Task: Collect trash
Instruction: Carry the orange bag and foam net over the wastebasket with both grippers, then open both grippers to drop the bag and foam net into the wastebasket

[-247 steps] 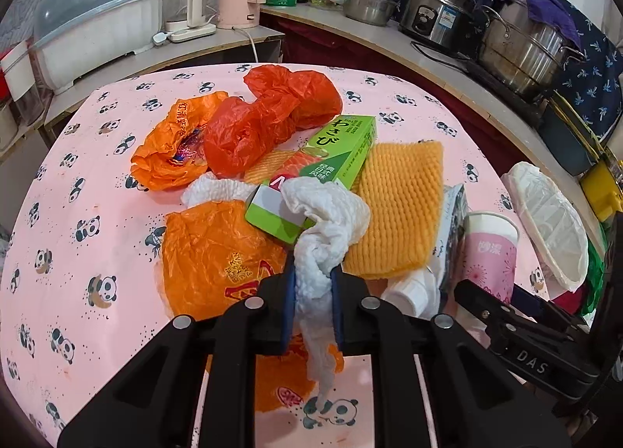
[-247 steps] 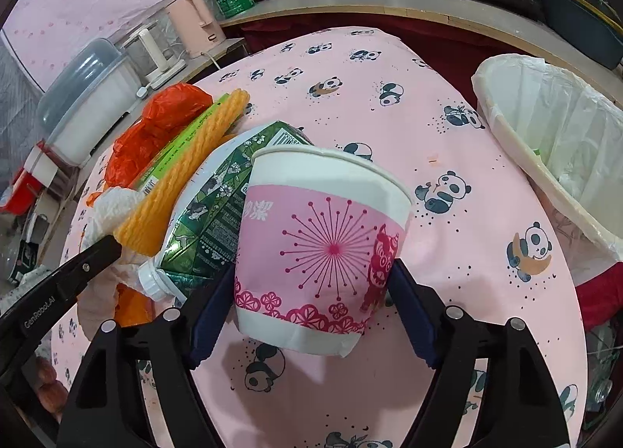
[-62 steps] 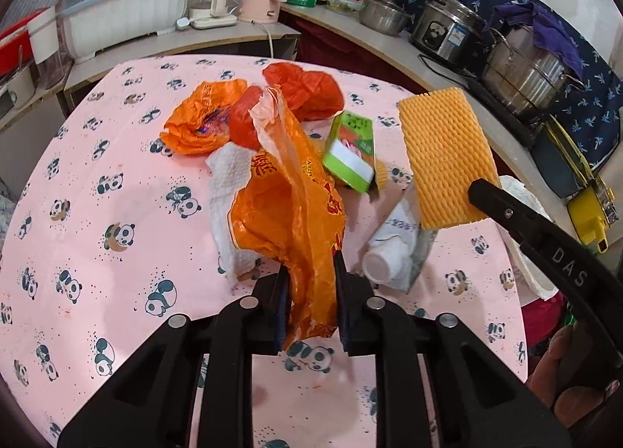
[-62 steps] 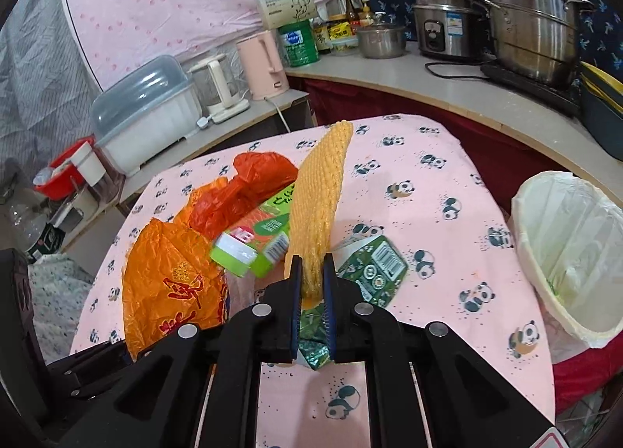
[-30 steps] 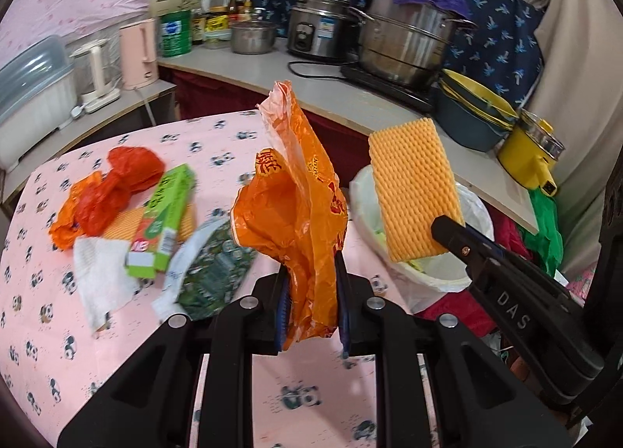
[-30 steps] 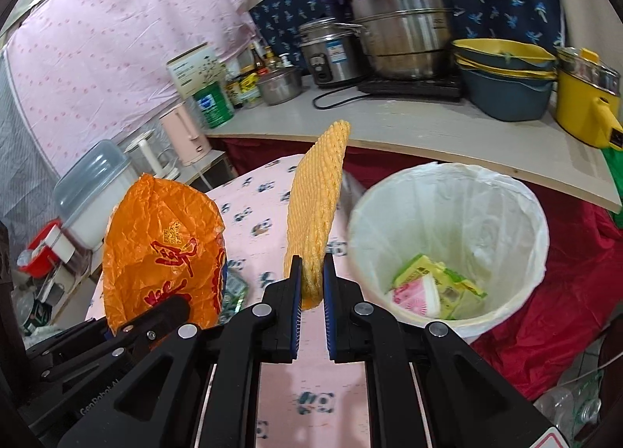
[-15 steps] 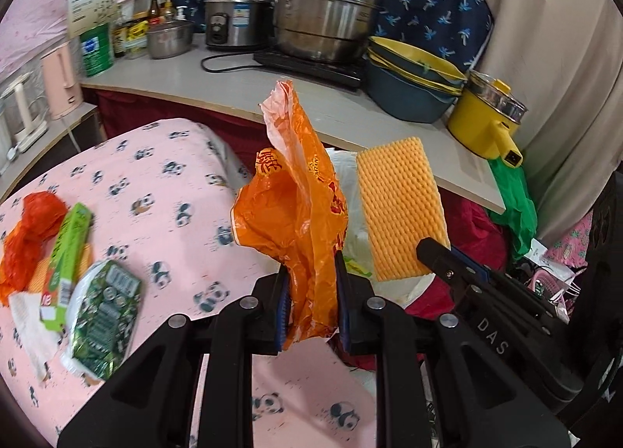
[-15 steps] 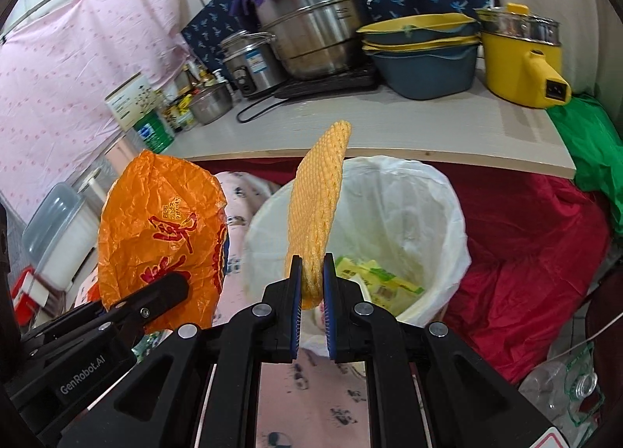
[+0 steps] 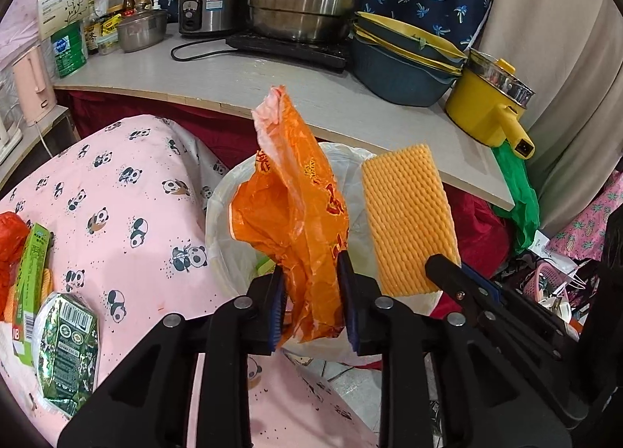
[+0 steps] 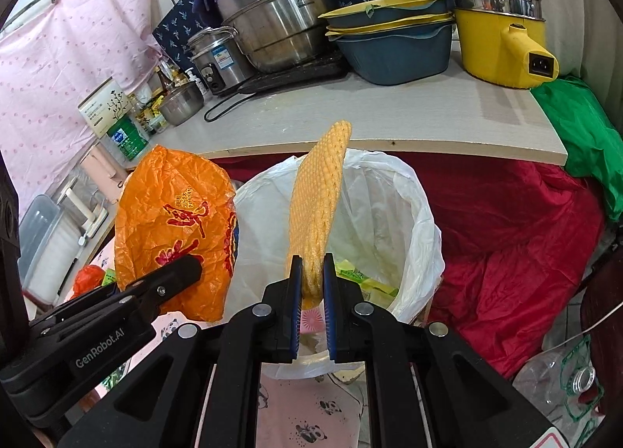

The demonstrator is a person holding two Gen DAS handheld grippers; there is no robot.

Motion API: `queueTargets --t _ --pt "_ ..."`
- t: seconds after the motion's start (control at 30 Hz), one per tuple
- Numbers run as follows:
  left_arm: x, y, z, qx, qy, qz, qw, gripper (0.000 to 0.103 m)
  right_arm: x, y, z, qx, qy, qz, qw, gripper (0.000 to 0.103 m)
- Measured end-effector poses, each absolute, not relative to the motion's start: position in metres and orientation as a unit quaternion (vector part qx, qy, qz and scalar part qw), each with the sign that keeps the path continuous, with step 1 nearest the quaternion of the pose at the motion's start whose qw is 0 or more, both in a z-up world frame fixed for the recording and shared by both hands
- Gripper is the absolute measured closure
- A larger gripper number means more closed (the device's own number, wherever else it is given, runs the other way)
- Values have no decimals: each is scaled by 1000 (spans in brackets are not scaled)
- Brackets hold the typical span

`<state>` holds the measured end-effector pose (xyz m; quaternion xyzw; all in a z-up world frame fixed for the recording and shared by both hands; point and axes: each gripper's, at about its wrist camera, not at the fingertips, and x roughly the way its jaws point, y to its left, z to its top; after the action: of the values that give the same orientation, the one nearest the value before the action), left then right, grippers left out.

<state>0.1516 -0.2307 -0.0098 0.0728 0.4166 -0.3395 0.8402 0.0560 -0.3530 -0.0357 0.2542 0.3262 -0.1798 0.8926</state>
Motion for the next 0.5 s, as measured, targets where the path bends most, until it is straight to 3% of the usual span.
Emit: queueTargets --t 0.13,0.17,0.2,0.5 --pt "157 -230 -10 73 415 -329 845 66 60 -355 -37 253 326 -182 893 88" --pt "158 -229 -11 72 415 -325 847 56 61 -354 -36 250 325 -182 894 87" --pt "160 -227 -10 70 414 -321 849 54 61 -353 -36 248 324 -182 895 87" --pt "164 -207 -7 54 413 -302 858 54 61 -346 -28 243 319 -178 899 84"
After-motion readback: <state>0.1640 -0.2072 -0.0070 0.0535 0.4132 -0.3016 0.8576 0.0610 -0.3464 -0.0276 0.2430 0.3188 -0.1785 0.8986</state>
